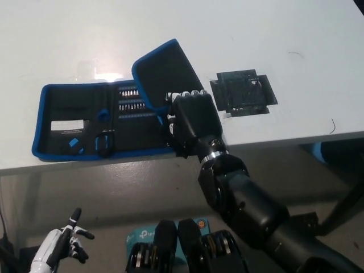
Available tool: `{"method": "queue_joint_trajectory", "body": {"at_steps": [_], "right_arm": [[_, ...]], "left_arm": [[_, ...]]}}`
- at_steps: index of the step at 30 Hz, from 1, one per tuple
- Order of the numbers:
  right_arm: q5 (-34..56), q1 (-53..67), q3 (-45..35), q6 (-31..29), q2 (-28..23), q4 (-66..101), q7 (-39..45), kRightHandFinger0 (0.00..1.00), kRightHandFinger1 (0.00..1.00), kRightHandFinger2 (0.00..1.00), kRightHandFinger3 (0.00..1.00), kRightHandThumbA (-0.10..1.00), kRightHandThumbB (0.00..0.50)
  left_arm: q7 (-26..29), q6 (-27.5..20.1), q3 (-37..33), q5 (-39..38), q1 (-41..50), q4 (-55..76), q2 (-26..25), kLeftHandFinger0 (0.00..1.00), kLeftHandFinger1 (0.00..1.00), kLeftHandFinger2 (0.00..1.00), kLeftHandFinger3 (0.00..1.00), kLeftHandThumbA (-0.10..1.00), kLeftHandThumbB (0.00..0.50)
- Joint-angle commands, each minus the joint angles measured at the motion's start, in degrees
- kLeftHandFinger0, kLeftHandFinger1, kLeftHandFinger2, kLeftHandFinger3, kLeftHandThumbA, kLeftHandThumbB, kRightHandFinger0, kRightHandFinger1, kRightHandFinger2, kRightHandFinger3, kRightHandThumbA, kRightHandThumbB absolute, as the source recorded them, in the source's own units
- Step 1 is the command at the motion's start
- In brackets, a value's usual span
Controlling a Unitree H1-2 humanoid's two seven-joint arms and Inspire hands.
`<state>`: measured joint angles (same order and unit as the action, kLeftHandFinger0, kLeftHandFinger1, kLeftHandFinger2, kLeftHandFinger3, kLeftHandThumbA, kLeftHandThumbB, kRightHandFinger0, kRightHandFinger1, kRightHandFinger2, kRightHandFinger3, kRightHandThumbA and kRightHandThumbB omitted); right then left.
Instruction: The robot uses its right hand to lift an edge of the toolkit kept in middle of the desk and make one fold in it
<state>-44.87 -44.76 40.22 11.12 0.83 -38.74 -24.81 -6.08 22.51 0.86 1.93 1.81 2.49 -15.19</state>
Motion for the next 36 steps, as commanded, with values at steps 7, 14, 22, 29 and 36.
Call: {"method": "queue_joint_trajectory", "body": {"at_steps": [7, 14, 22, 29, 36], "right_arm": [[-2.15, 1.26, 4.54, -1.09, 6.06, -6.67, 8.9, 0.44, 0.6, 0.69, 1.0, 0.24, 0.052], [-5.95, -0.16, 8.85, 2.09, 6.98, -7.41, 12.09, 0.5, 0.61, 0.7, 1.0, 0.3, 0.07], [-7.72, 1.13, 10.58, 2.1, 4.75, -6.39, 11.65, 0.72, 0.76, 0.89, 1.0, 0.32, 0.095], [-5.75, 2.26, 7.67, 1.82, 3.68, -4.52, 10.55, 0.91, 1.0, 1.0, 1.0, 0.45, 0.106], [2.36, 1.79, -1.47, 10.38, 1.67, 11.78, 24.53, 1.0, 1.0, 1.0, 1.0, 0.77, 0.235]], "left_arm": [[-1.53, 0.97, -1.09, 0.79, -1.64, 1.73, -2.0, 0.36, 0.3, 0.18, 0.42, 0.93, 0.225], [-1.57, 1.09, -1.61, 0.81, -2.27, 1.26, -1.55, 0.34, 0.29, 0.15, 0.4, 0.92, 0.241], [-2.11, 0.25, -1.66, 0.88, -2.13, 1.25, -2.07, 0.31, 0.28, 0.13, 0.39, 0.92, 0.23], [-1.58, -0.34, -1.27, 0.9, -1.69, 1.06, -1.44, 0.26, 0.22, 0.06, 0.36, 0.93, 0.218], [-1.3, -0.21, -0.47, 0.36, -0.94, 1.51, -1.19, 0.3, 0.23, 0.07, 0.36, 0.93, 0.207]]}}
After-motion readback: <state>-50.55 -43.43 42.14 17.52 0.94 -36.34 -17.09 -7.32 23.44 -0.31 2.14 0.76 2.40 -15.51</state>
